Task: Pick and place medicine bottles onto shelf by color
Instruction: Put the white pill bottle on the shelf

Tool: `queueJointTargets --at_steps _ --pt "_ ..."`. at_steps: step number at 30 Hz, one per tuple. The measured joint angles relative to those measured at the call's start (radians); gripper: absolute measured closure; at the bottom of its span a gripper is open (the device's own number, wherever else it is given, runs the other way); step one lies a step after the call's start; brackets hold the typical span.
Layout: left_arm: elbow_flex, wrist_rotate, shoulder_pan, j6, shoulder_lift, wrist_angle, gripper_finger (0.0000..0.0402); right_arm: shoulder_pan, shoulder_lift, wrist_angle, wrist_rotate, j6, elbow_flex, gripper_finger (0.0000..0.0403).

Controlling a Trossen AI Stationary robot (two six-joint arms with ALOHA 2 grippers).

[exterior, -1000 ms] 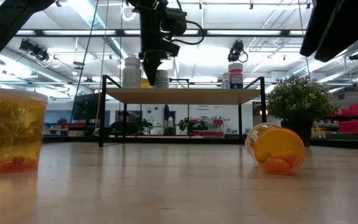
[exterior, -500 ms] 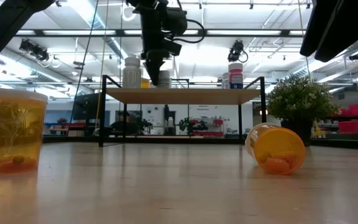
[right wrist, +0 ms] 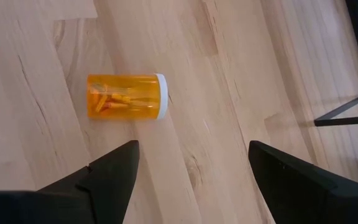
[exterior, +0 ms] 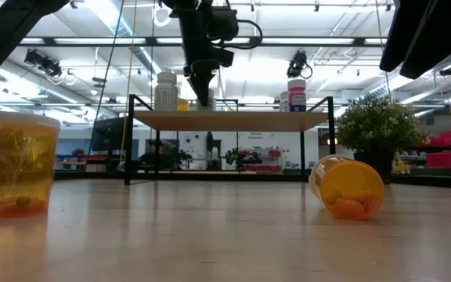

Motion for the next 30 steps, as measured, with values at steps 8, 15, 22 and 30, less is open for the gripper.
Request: queueJointTargets --at_steps 8,15,22,30 --pt "0.000 0.000 0.022 0.011 0.000 0.027 0.0398 0.000 0.000 0.000 0.000 0.002 0.000 0.0091" --pt "0.000 0.001 0.020 0.011 0.000 0.061 0.0385 0.000 0.000 0.000 0.000 0.003 0.000 0.0091" --pt "0.000 0.001 0.018 0.011 0.000 0.057 0.0397 0.000 0.000 0.000 0.000 0.002 0.000 0.0091" --pt "-0.001 0.017 -0.080 -0.009 -0.047 0.000 0.0387 0.000 0.000 0.000 0.022 -0.007 0.000 0.0091"
